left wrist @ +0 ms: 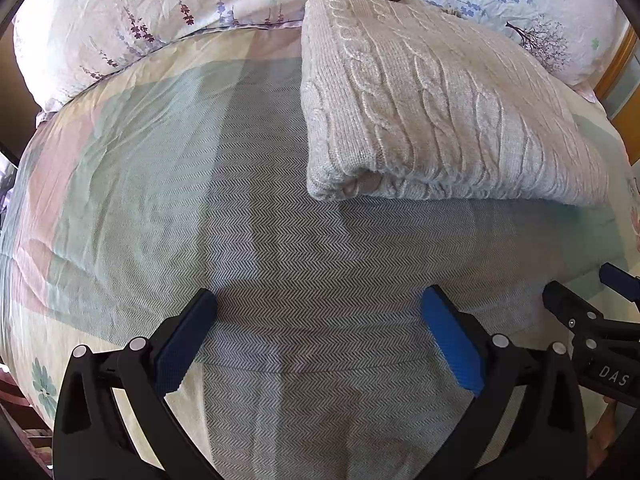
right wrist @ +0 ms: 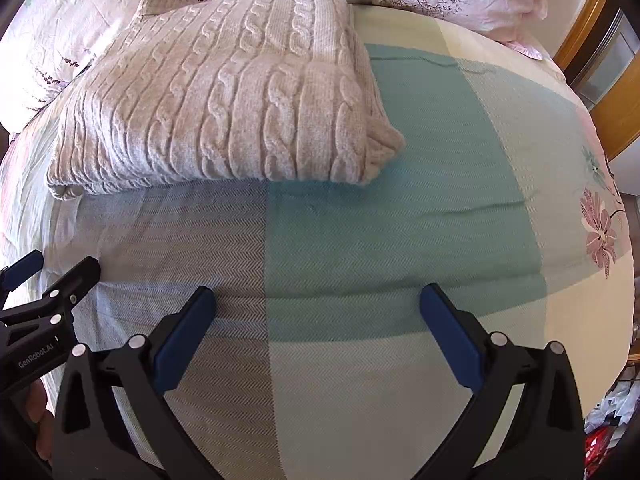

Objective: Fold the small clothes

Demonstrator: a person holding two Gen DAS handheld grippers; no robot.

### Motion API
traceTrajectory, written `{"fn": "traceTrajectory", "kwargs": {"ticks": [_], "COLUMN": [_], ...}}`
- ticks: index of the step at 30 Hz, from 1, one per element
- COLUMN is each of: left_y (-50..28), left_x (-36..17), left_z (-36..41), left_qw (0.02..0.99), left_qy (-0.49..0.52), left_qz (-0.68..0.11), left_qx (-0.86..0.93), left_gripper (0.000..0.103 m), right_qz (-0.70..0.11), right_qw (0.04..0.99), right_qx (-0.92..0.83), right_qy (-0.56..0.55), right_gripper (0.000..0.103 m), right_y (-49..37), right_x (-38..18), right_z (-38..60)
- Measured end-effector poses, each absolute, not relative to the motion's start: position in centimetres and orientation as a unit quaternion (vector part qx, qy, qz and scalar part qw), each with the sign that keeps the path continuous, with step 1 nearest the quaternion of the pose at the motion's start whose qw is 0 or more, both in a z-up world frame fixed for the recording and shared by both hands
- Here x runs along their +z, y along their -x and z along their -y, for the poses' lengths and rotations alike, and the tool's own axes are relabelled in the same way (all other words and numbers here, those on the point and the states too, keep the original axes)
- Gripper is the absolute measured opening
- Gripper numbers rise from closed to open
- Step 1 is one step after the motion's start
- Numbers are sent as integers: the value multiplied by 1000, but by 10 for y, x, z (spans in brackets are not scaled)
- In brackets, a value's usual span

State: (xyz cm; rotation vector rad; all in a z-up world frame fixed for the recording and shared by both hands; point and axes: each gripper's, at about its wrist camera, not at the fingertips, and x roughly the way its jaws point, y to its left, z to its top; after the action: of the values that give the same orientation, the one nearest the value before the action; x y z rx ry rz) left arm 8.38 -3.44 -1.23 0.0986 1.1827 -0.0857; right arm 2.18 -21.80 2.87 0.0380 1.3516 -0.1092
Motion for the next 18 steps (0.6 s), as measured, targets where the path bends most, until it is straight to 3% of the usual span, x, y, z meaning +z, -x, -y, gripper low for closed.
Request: {"fn": "traceTrajectory", "kwargs": {"ticks": [18], "left_y": [-83], "left_x": [-10], "left_z": [37], "left_qw": [829], "left_qy": [-47], "left_qz": [-556], "left_qx": [-40], "left_gripper": [102], "right_qz": [-625], "right_qw": [779], "right_qx": [-50], "right_qy": [-17], "right_gripper": [101], "right_y": [-21], "right_x": [29], "right_z": [218]}}
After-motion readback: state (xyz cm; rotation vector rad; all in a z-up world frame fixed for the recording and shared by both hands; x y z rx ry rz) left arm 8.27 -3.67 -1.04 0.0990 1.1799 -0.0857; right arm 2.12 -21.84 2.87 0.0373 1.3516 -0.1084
